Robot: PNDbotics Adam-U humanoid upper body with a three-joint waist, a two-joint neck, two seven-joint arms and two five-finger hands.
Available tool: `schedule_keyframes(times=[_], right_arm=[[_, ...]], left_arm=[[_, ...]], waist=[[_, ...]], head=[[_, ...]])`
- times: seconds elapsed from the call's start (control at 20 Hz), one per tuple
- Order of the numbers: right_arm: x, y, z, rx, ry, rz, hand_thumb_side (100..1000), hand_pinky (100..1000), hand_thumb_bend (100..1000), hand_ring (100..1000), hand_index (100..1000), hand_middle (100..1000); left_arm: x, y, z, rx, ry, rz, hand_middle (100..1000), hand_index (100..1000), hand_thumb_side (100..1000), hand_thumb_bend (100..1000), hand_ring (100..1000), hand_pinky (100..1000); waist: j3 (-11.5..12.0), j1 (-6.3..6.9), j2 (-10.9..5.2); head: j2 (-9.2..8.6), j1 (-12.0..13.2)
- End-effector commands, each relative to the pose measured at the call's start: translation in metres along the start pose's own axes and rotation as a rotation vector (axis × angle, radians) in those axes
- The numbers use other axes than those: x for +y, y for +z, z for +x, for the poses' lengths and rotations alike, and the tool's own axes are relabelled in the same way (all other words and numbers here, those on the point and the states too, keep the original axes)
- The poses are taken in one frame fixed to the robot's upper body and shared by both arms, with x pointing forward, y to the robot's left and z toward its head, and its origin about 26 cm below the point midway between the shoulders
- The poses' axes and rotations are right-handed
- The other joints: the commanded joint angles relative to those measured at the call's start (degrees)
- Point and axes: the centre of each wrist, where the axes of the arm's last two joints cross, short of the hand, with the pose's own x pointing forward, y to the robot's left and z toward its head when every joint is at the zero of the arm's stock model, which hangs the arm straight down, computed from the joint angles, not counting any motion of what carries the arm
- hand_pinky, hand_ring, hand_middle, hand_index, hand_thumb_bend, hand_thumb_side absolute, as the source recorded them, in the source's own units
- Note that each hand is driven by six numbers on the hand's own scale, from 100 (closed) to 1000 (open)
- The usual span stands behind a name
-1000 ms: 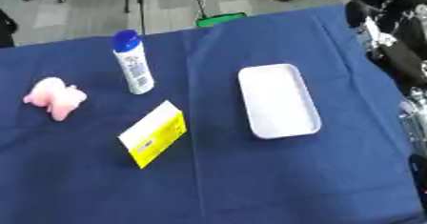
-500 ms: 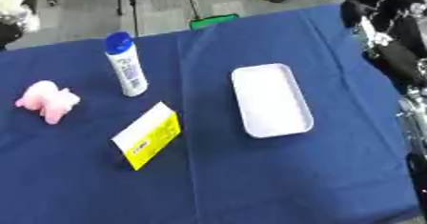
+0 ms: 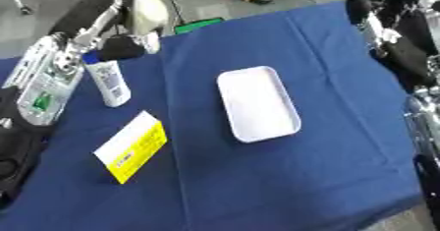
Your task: Pick up objects on the table and place them in the box.
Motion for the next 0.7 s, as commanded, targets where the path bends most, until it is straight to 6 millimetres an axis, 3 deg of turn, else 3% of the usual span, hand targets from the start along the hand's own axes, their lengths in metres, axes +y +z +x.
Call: schedule_keyframes(times=[0.05,0.4,0.7], right_arm=[[0.001,-0.008,0.01,-0.047,-0.007,0.007,474,841,444,842,853,853],[0.002,-0.011,0.013,-0.059,-0.015,0.011,474,840,443,840,854,852],[0.004,-0.012,0.014,-0.064,-0.019,0.019,475,839,442,838,855,852]], left_arm=[[-0.01,-0.014,0.013,-0.101,-0.136,-0.096,520,619,534,215,516,604],[-0.037,-0.016,0.017,-0.21,-0.205,-0.217,558,664,551,220,561,641],[-0.042,-0.017,0.024,-0.209,-0.18,-0.16,607,709,594,247,587,640]], waist=[[-0.84,0.41,-2.25],[-2.68,0.56,-1.96],[-3.3,0.55,-1.73]], head=[[-0.84,0.53],[-1.2,0.11],[-1.26,-0.01]])
